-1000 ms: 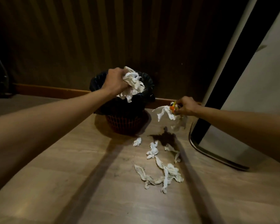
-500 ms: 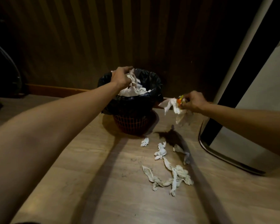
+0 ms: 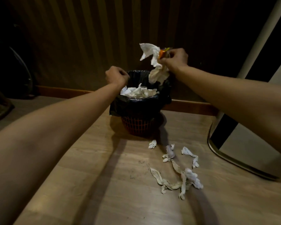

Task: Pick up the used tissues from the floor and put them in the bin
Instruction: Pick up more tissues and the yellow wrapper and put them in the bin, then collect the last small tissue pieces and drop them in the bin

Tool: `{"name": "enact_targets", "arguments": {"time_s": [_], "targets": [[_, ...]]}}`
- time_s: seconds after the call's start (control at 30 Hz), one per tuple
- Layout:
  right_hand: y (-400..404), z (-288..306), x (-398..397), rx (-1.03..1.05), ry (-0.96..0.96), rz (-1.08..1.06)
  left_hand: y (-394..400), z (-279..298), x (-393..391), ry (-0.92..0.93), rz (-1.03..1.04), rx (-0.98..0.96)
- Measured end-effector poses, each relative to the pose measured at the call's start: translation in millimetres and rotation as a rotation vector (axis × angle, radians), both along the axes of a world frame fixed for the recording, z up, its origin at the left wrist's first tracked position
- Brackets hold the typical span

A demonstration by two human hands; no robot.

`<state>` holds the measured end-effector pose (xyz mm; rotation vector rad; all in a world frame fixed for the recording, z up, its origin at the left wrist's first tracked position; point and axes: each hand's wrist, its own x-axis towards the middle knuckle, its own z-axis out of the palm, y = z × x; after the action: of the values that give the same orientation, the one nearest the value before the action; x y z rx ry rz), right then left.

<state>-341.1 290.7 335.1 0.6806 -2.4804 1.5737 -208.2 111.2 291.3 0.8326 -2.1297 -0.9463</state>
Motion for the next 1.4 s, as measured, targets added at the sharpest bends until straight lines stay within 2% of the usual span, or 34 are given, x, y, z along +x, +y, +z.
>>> {"name": "enact_targets", "arguments": {"time_s": [0.13, 0.33, 0.4, 0.47, 0.63, 0.73, 0.83, 1.03, 1.23, 1.33, 1.4], "targets": [[-29.6, -5.5, 2.9, 0.048, -0.071, 0.103, 2.2, -10.3, 12.9, 0.093, 0.061, -0.034], [-51.2, -25.0, 2.8, 0.304, -0.165, 0.225, -8.2, -33.4, 55.1, -0.041, -0.138, -0.257], [-54.7, -31.3, 3.6, 0.364, -0.14, 0.215, -4.4, -36.2, 64.9, -0.06, -0.202, -0.318], [-51.0, -35.1, 5.5, 0.422, -0.03, 0.159, 2.4, -42.7, 72.7, -0.072, -0.288, -0.364], [6.6, -37.3, 10.7, 0.485, 0.185, 0.036, 31.3, -72.1, 80.0, -0.205, -0.551, -0.534], [55.0, -52.4, 20.7, 0.52, 0.179, 0.011, 54.6, -91.8, 76.4, -0.282, -0.678, -0.599], [95.6, -83.5, 33.6, 0.655, 0.084, 0.032, 77.9, -112.9, 72.0, -0.369, -0.769, -0.621], [151.0, -158.7, 50.9, 0.878, -0.024, 0.241, 115.0, -162.3, 67.1, -0.725, -0.994, -0.622], [193.8, -235.0, 43.5, 1.266, 0.006, 0.603, 142.3, -216.8, 76.3, -1.017, -1.21, -0.715], [212.8, -263.9, 35.3, 1.455, 0.065, 0.754, 145.5, -235.8, 78.2, -1.042, -1.27, -0.733], [220.7, -279.3, 27.5, 1.492, 0.079, 0.787, 148.7, -245.6, 77.9, -1.045, -1.279, -0.665]]}}
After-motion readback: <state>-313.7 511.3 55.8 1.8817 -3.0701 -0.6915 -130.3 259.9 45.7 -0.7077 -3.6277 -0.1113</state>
